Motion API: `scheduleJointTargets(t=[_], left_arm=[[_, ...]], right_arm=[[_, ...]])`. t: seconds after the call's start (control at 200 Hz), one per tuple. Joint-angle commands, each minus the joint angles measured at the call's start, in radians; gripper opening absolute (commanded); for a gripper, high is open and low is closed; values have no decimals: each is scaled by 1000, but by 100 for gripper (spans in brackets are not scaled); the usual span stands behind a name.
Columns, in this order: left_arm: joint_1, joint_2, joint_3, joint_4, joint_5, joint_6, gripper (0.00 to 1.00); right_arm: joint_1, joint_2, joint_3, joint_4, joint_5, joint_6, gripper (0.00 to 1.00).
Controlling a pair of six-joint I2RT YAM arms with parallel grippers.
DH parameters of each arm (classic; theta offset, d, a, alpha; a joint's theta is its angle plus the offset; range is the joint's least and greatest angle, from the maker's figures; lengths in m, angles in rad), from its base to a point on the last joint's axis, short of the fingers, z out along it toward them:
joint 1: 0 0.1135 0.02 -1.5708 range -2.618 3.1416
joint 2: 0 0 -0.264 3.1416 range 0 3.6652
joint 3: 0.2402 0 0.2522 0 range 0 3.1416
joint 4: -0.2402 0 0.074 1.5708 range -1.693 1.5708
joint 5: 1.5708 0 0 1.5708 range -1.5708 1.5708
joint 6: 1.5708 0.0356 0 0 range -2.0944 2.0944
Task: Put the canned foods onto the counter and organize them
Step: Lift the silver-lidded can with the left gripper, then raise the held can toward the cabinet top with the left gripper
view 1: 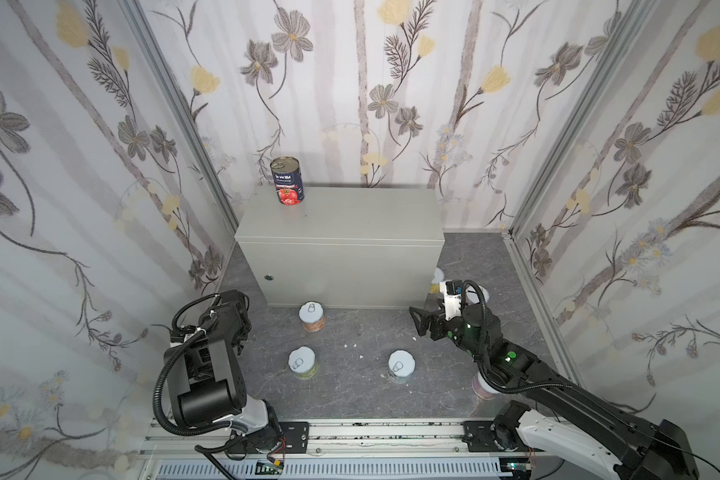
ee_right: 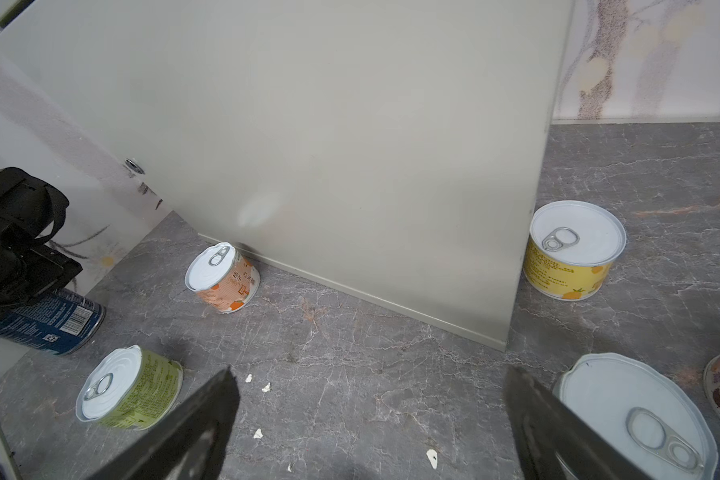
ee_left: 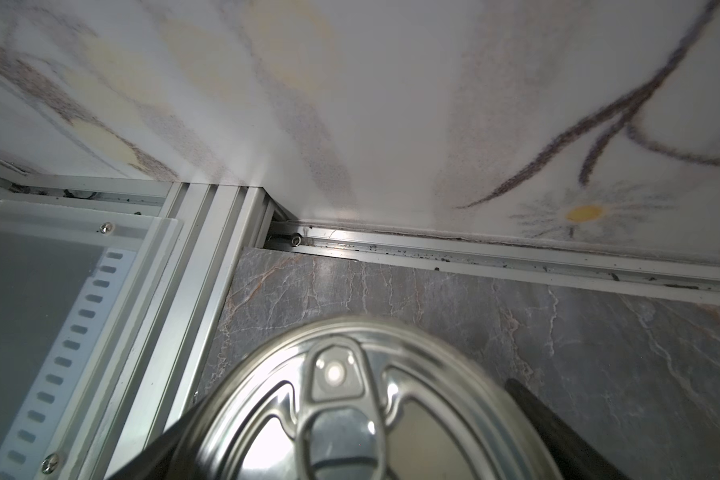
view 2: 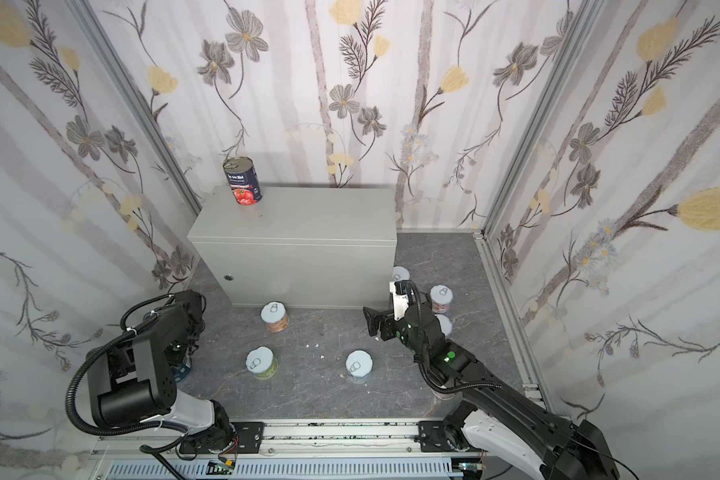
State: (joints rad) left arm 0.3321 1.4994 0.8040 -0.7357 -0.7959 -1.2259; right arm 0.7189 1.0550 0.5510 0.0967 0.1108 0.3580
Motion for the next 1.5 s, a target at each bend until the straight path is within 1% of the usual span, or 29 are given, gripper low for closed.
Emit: scheduleJointTargets(t=[0.0,0.06,0.11,0.235,0.365,0.515,0.794,0.864,1.024,1.124,1.314,1.494], left_arm=[[2,-3,6,-11,-39,11,86],[2,-13,6,-10,-40,15,79],[2,-22,9,-11,-40,24,75],[1,-47,14,-10,-41,43,70],[-15,-75,31,-10,-41,78,69],[-69,-117,79,-10,-83,155,68],[-143,-164,188,-7,-122,330,68],[-160,-167,214,0,-127,395,68],[-177,-179,260,5,-167,515,69],[-178,-212,292,26,-126,592,69],[-177,-312,339,107,32,730,70],[-180,-293,419,111,79,819,67]], right_arm=[[1,2,-3,40,2,2,100],[1,-1,-7,39,3,2,100],[2,-2,-7,41,4,2,100],[1,1,-4,46,0,2,100],[-1,6,0,52,-2,-1,100],[1,15,5,57,-6,-7,100],[1,34,10,73,-11,-8,100],[1,33,9,75,-11,-8,100],[1,36,5,75,-20,-7,100],[1,37,3,78,-22,-5,100],[1,30,3,71,-26,-7,100],[1,19,-8,67,-18,-7,100]])
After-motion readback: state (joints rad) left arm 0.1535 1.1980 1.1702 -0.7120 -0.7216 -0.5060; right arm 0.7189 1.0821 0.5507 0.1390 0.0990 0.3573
